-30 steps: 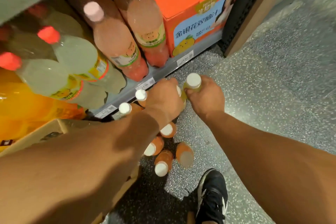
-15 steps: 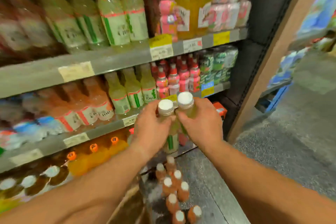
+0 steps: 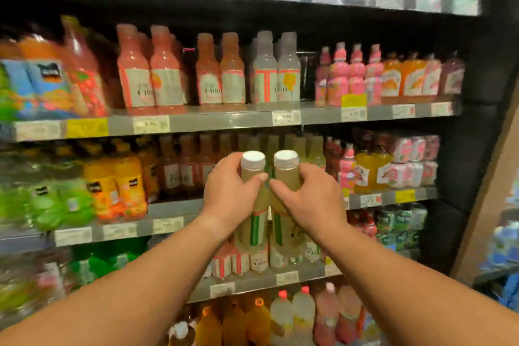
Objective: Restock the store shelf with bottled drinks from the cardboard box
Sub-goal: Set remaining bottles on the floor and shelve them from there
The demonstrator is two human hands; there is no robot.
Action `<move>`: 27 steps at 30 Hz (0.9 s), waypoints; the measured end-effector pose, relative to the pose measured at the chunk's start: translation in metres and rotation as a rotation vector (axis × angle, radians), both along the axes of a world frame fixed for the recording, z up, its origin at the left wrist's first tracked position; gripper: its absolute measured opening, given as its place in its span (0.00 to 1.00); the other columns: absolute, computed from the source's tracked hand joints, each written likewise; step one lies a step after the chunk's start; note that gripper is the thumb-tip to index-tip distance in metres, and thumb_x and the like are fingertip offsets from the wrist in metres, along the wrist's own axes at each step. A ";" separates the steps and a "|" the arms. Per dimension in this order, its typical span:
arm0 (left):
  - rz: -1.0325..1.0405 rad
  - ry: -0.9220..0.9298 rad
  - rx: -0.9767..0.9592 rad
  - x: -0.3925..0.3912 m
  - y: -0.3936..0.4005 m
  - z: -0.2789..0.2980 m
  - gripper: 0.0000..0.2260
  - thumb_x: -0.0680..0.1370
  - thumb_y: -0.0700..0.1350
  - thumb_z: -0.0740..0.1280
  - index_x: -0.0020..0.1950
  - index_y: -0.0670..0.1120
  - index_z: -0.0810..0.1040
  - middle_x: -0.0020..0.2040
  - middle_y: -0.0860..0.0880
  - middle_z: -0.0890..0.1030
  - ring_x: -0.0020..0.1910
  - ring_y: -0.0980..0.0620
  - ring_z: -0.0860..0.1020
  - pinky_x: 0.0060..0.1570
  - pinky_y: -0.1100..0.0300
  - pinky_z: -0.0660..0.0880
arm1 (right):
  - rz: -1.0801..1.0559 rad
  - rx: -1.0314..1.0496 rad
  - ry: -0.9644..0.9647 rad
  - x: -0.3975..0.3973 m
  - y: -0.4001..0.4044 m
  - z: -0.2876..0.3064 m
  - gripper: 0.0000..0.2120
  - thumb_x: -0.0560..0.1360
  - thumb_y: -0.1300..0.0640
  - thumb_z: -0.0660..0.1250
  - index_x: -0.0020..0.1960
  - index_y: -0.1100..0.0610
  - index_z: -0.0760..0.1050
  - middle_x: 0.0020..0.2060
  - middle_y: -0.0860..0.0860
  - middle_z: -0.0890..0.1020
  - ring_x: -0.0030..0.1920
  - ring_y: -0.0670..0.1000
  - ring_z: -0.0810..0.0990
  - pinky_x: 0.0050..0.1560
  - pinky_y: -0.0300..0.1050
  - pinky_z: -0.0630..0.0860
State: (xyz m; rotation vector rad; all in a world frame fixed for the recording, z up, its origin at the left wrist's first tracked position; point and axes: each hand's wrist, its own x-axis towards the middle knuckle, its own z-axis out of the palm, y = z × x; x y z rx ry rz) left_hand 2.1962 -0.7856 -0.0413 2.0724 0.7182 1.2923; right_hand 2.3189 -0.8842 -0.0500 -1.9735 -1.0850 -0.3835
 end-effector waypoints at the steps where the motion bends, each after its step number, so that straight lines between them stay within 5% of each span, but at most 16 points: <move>1: 0.005 -0.011 0.008 -0.007 0.006 0.009 0.12 0.72 0.48 0.75 0.53 0.55 0.77 0.50 0.54 0.81 0.50 0.50 0.79 0.52 0.53 0.76 | 0.010 -0.002 -0.007 -0.007 0.006 0.008 0.20 0.69 0.32 0.64 0.45 0.48 0.76 0.40 0.46 0.79 0.43 0.51 0.78 0.42 0.48 0.75; 7: -0.014 -0.055 -0.032 -0.006 0.043 0.011 0.17 0.70 0.46 0.77 0.55 0.56 0.76 0.52 0.59 0.79 0.51 0.58 0.76 0.52 0.62 0.71 | 0.069 -0.012 0.051 -0.001 0.049 0.018 0.16 0.72 0.37 0.68 0.53 0.47 0.77 0.48 0.46 0.80 0.49 0.51 0.78 0.46 0.48 0.75; 13: -0.045 -0.021 -0.082 0.059 0.090 -0.010 0.18 0.70 0.43 0.78 0.45 0.61 0.71 0.47 0.58 0.78 0.47 0.63 0.75 0.44 0.68 0.69 | 0.054 -0.038 0.135 0.059 0.096 0.000 0.14 0.73 0.46 0.71 0.56 0.50 0.78 0.51 0.48 0.82 0.53 0.53 0.79 0.46 0.45 0.72; 23: 0.000 0.050 -0.140 0.128 0.156 -0.037 0.15 0.70 0.47 0.77 0.45 0.59 0.71 0.46 0.57 0.78 0.48 0.56 0.77 0.49 0.57 0.75 | 0.012 -0.070 0.231 0.124 0.156 -0.033 0.20 0.74 0.43 0.71 0.62 0.50 0.76 0.54 0.49 0.82 0.55 0.52 0.79 0.49 0.46 0.75; 27: -0.001 0.120 -0.185 0.139 0.165 -0.029 0.20 0.74 0.50 0.74 0.63 0.46 0.74 0.41 0.61 0.67 0.46 0.60 0.70 0.46 0.63 0.68 | -0.059 -0.120 0.217 0.136 0.177 -0.027 0.23 0.74 0.42 0.70 0.61 0.56 0.71 0.48 0.51 0.80 0.48 0.53 0.79 0.42 0.45 0.74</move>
